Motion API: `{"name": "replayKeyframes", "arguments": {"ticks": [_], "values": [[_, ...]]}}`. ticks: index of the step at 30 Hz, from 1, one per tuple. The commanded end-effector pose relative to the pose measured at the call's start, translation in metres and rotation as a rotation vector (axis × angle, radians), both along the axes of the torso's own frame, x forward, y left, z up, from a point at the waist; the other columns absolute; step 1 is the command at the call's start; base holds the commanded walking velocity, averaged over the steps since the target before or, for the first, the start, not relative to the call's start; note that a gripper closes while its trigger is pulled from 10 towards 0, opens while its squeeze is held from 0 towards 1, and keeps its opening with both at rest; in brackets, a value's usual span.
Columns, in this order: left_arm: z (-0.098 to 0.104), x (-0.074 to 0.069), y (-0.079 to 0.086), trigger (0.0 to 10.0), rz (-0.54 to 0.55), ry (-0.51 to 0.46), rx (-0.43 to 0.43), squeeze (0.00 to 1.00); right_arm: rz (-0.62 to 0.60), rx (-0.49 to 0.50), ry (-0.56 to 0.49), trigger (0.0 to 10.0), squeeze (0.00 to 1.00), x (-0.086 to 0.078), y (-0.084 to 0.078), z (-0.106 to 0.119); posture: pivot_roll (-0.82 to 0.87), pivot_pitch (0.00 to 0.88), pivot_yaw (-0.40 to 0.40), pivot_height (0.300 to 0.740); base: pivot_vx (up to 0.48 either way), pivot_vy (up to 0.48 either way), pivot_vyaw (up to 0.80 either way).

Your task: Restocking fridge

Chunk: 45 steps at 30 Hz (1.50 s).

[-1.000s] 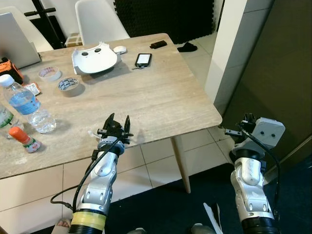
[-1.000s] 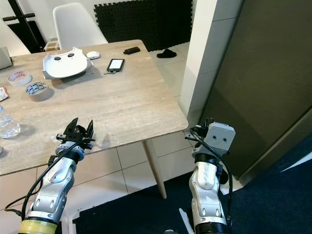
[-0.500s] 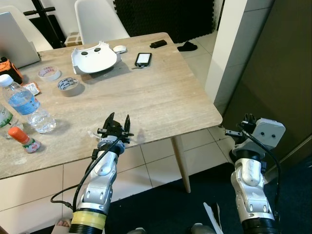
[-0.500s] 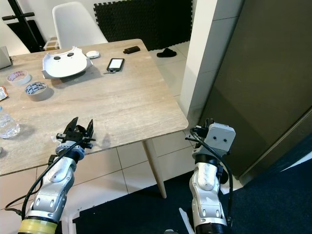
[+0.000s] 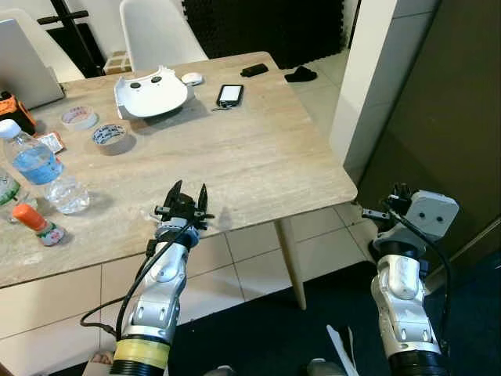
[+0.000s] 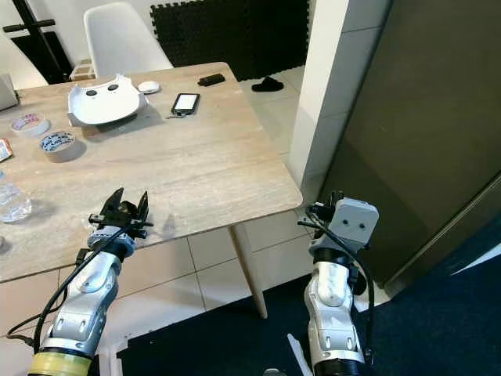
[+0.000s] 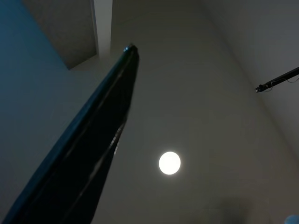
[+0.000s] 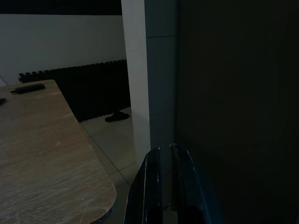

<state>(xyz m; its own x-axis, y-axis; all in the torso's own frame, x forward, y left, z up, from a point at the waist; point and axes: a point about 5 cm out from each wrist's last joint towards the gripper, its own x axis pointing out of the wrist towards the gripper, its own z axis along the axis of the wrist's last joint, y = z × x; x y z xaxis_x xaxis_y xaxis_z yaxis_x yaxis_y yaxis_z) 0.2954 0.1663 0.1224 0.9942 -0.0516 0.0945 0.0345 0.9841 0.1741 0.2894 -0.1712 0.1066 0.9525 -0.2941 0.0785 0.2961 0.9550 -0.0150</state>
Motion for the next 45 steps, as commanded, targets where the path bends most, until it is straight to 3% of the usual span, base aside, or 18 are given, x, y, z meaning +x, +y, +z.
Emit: {"name": "replayKeyframes", "arguments": {"ticks": [1,45], "values": [[-0.0019,-0.0018,0.0012,10.0,0.009,0.016,0.004,0.0,-0.006,0.006,0.013,10.0,0.0,-0.0017,-0.0014,-0.0013,-0.03,0.108,0.036,0.74,0.0,0.0,0.0],[-0.0019,-0.0008,0.0,10.0,0.011,0.015,0.0,0.0,-0.003,0.002,0.017,10.0,0.0,-0.0009,-0.0027,-0.0021,-0.02,0.099,0.027,0.74,0.0,0.0,0.0]]}}
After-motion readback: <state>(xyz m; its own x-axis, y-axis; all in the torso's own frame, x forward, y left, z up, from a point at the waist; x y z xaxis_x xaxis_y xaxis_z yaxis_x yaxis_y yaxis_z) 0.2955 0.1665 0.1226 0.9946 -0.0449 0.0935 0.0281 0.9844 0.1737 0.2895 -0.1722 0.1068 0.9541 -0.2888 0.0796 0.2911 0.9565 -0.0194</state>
